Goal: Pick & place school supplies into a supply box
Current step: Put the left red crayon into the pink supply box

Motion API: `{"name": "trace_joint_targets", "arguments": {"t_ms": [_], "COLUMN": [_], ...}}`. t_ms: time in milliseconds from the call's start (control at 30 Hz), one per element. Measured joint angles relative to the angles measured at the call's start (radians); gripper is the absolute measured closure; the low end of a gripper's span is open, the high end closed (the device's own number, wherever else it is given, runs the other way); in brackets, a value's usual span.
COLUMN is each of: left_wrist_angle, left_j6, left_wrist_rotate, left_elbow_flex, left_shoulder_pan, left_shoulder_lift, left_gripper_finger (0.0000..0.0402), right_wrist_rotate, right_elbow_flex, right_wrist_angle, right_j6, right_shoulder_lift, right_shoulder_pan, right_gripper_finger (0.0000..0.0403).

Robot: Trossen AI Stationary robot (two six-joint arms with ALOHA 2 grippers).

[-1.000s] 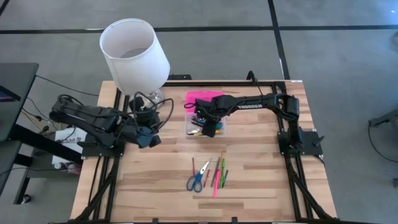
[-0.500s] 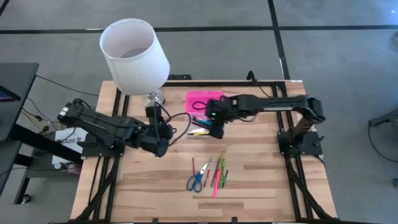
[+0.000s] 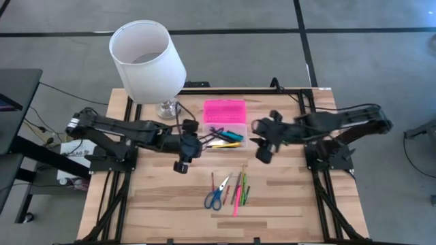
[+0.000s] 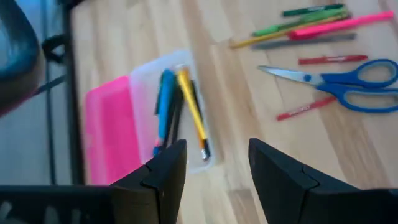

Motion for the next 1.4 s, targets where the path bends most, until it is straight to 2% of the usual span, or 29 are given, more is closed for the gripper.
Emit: {"name": "trace_joint_targets", "arguments": {"t_ms": [233, 433, 567, 900, 1133, 1400], "left_wrist_angle": [0.01, 0.012, 0.035, 0.105, 0.187, 0.263], "left_j6": [0.143, 0.242, 0.292, 0.426, 0.454, 0.592], "left_wrist_rotate": [0.171, 0.279, 0.361, 0.373, 0.423, 0.453], "left_elbow_flex": [0.0, 0.0, 0.0, 0.0, 0.0, 0.0], "left_shoulder_pan": [0.058, 0.086, 0.093, 0.093, 0.092, 0.08], "left_shoulder_lift": [0.129, 0.257, 0.323, 0.443, 0.446, 0.446], "left_gripper_finger": [0.0233, 0.0233, 0.0233, 0.0233, 0.0233, 0.0233], "right_wrist_rotate": [0.18, 0.322, 0.366, 0.481, 0.527, 0.614], "right_elbow_flex": [-0.05, -0.052, -0.052, -0.052, -0.052, -0.052], "right_wrist_angle": [0.008, -0.043, -0.121, -0.24, -0.32, -0.385], "right_j6": [0.151, 0.266, 0.388, 0.644, 0.79, 0.884], "right_shoulder_lift": [-0.09, -0.088, -0.074, -0.065, -0.065, -0.065], "right_shoulder_pan": [0.205, 0.34, 0.396, 0.529, 0.6, 0.652], "right_gripper_finger": [0.0281, 0.0282, 0.0282, 0.0282, 0.0282, 0.0282]}}
